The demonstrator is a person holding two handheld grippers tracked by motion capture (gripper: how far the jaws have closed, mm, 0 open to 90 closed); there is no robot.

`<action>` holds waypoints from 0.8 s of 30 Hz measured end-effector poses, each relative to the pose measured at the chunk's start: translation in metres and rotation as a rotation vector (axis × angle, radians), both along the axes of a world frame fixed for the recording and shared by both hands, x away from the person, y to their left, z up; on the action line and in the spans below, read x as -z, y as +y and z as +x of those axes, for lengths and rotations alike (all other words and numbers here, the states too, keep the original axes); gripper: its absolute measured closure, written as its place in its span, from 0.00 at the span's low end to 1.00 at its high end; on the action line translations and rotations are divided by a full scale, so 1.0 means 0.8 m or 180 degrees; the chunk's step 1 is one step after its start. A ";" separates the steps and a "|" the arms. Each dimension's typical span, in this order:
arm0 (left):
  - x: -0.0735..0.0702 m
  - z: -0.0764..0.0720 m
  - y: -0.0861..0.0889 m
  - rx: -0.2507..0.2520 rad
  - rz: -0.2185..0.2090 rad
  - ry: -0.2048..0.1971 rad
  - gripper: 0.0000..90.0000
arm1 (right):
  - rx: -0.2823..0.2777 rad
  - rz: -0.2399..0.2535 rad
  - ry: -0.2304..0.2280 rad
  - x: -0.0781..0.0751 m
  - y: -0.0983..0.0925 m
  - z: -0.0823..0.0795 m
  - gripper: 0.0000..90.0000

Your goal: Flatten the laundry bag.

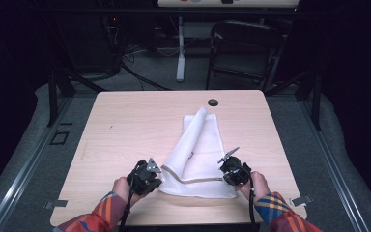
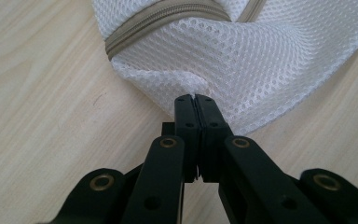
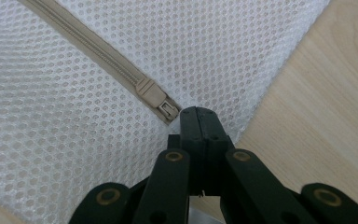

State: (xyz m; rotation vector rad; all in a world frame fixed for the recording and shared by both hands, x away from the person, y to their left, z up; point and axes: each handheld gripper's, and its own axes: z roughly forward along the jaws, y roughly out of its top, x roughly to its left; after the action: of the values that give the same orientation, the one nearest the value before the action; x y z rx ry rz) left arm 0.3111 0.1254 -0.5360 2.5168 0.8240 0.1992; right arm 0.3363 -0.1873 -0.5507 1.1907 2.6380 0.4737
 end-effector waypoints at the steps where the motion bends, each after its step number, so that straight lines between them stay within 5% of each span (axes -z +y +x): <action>1: 0.001 0.001 0.000 0.0003 0.0004 0.0019 0.98 | -0.0031 -0.0058 0.0015 -0.001 -0.001 0.001 1.00; 5: 0.002 0.002 -0.001 0.0003 0.0019 0.0081 0.93 | -0.0059 -0.0034 0.0042 -0.003 -0.003 0.001 1.00; 9: -0.007 0.001 0.001 -0.0030 -0.0070 0.0065 0.59 | -0.0053 0.0140 -0.0016 -0.007 -0.006 0.000 0.91; 14: -0.027 0.000 0.015 -0.0186 -0.0327 -0.0032 0.38 | -0.0100 0.0129 -0.0073 -0.008 -0.008 0.004 0.87; 20: -0.031 0.031 0.020 -0.0496 -0.0484 -0.0083 0.35 | -0.0127 0.0121 -0.0113 -0.005 -0.004 0.014 0.85; 24: -0.026 0.053 0.006 -0.0559 -0.0456 -0.0166 0.34 | -0.0129 0.0101 -0.0073 -0.002 -0.002 0.014 0.85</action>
State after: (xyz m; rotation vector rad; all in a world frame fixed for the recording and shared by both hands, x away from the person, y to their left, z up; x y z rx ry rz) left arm 0.3538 0.1306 -0.5153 2.2977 1.0020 0.2534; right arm 0.3477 -0.1888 -0.5489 1.1359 2.6490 0.5353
